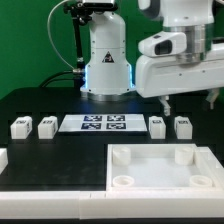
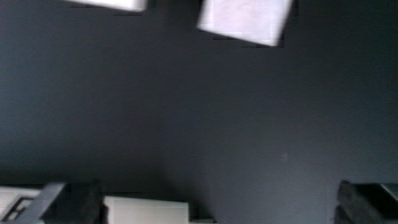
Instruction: Assemble one leg
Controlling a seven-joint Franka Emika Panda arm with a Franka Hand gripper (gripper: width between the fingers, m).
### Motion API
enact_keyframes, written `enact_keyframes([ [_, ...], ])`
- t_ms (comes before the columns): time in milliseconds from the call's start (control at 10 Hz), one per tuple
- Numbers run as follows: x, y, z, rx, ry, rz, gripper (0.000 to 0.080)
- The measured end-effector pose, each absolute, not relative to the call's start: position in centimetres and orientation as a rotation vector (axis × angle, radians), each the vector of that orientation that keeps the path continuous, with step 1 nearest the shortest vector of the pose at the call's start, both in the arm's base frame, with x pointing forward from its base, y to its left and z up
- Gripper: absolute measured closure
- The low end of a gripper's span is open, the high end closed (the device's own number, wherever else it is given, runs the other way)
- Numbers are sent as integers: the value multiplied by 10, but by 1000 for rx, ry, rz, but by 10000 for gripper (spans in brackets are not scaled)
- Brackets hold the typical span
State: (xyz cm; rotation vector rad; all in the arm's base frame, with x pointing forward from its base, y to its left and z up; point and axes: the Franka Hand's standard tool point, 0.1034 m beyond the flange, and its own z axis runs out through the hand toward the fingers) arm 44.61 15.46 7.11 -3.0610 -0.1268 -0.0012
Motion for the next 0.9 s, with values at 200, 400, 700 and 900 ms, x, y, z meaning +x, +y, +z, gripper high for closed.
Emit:
enact_keyframes([
  [200, 439, 162, 64, -3049, 42, -2, 150],
  [400, 438, 160, 64, -3055, 37, 40, 150],
  [700, 424, 159, 59, -3052, 31, 571, 150],
  [900, 422, 158, 49, -2973, 52, 969, 150],
])
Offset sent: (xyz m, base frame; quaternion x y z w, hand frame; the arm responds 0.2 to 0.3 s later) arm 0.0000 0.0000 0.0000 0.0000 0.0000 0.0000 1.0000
